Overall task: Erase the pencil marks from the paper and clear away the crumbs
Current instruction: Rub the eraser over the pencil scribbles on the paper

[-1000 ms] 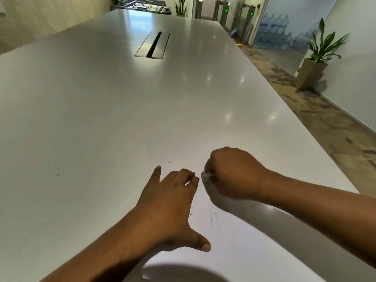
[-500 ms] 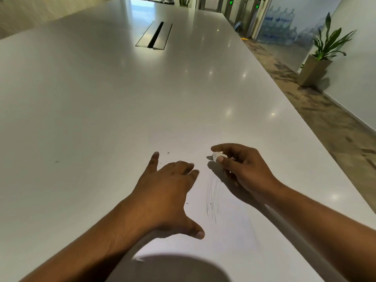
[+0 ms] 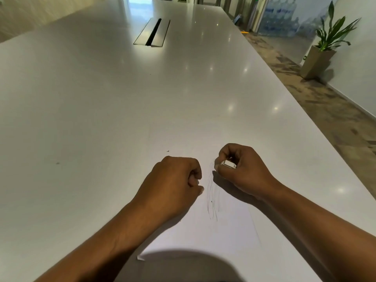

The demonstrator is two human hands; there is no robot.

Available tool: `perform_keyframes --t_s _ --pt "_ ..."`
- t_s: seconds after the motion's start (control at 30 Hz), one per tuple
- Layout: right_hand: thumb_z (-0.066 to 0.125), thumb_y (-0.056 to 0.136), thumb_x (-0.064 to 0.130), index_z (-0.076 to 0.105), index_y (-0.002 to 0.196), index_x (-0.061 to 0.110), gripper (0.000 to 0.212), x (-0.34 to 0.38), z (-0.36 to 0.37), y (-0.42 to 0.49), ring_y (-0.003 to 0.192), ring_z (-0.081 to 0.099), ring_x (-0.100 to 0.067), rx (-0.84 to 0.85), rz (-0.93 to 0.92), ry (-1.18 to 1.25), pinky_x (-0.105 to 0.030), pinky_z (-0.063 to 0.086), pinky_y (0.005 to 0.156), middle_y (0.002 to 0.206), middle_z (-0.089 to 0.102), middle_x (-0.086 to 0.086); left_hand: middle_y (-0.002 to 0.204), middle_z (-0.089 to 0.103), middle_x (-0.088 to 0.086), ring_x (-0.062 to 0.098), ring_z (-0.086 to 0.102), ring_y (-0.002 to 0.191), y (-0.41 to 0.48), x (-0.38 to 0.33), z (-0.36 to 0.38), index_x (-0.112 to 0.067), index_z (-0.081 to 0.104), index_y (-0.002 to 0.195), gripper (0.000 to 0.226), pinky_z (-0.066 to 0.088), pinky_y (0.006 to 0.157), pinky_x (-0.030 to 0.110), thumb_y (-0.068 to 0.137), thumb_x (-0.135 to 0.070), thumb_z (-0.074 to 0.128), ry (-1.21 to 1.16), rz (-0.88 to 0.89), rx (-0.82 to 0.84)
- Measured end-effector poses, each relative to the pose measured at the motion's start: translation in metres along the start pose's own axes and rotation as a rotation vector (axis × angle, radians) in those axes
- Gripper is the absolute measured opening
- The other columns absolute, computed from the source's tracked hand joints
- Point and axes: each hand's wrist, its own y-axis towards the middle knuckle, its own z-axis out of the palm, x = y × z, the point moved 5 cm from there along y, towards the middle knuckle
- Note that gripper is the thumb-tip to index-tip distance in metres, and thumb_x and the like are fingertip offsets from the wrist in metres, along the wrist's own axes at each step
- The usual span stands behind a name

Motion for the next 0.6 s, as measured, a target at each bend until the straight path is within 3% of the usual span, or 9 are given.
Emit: perform_keyframes --t_s 0.07,0.13,0.23,0.3,0.4,0.47,0.53,0.6 --pt "0.075 0.076 0.016 0.061 0.070 0.016 0.015 0.002 0.001 0.000 0.071 0.065 -0.021 -0.009 -0.013 -0.001 -0.040 0.054 0.071 0.071 0.068 -0.003 0.066 0.059 -0.018 -0.001 0.058 0.070 -0.003 -0.005 -0.001 -0.034 0.063 0.085 0.020 0.045 0.064 0.022 0.077 -0.047 0.076 0.003 0.024 -0.008" --pt "0.079 0.081 0.021 0.063 0.068 0.017 0.021 0.006 0.002 -0.001 0.069 0.063 -0.020 -0.003 -0.019 0.043 -0.037 0.053 0.070 0.068 0.066 -0.001 0.079 0.060 -0.021 -0.003 0.059 0.078 -0.008 -0.008 0.000 -0.039 0.062 0.096 0.037 0.045 0.068 0.020 0.071 -0.064 0.074 0.006 0.050 0.007" --pt "0.075 0.086 0.028 0.072 0.072 0.013 0.020 0.006 0.005 -0.003 0.070 0.067 -0.023 0.029 0.016 0.161 -0.043 0.055 0.074 0.071 0.071 -0.001 0.116 0.055 -0.025 -0.003 0.050 0.107 -0.015 -0.010 0.006 -0.045 0.050 0.126 0.076 0.040 0.093 0.022 0.060 -0.080 0.068 0.107 0.116 0.068" --pt "0.074 0.086 0.025 0.076 0.083 0.009 0.017 0.004 0.007 -0.004 0.076 0.070 -0.026 0.062 0.072 0.306 -0.047 0.059 0.080 0.077 0.074 -0.006 0.140 0.044 -0.025 0.000 0.038 0.129 -0.018 -0.008 0.010 -0.045 0.036 0.142 0.097 0.026 0.111 0.024 0.059 -0.084 0.066 0.165 0.114 0.135" --pt "0.065 0.090 -0.002 0.073 0.102 0.000 0.015 0.009 0.001 -0.009 0.070 0.070 -0.011 0.094 0.196 0.513 -0.019 0.055 0.065 0.080 0.074 -0.009 0.161 0.018 -0.020 0.001 0.013 0.147 -0.019 -0.004 0.015 -0.038 0.021 0.153 0.112 -0.001 0.123 0.038 0.061 -0.087 0.062 0.281 0.103 0.208" --pt "0.062 0.090 -0.007 0.073 0.107 0.007 0.025 0.009 -0.006 -0.012 0.067 0.070 -0.006 0.100 0.154 0.352 -0.012 0.050 0.060 0.084 0.074 -0.005 0.162 0.016 -0.019 0.001 0.011 0.147 -0.018 -0.003 0.015 -0.036 0.022 0.154 0.115 -0.003 0.123 0.042 0.060 -0.088 0.061 0.320 0.097 0.223" --pt "0.070 0.086 0.002 0.075 0.099 0.023 0.025 0.012 -0.013 -0.014 0.073 0.071 -0.006 0.078 0.041 0.041 -0.013 0.050 0.064 0.086 0.075 0.006 0.161 0.018 -0.019 0.001 0.015 0.147 -0.017 -0.003 0.015 -0.035 0.024 0.153 0.115 -0.002 0.123 0.045 0.058 -0.089 0.061 0.335 0.098 0.226" --pt "0.077 0.080 0.007 0.074 0.088 0.029 0.023 0.014 -0.015 -0.020 0.073 0.069 -0.004 0.094 -0.011 -0.105 -0.018 0.051 0.066 0.084 0.074 0.011 0.160 0.020 -0.019 0.002 0.018 0.146 -0.015 -0.004 0.015 -0.035 0.025 0.153 0.116 -0.002 0.122 0.047 0.057 -0.090 0.061 0.355 0.107 0.230"
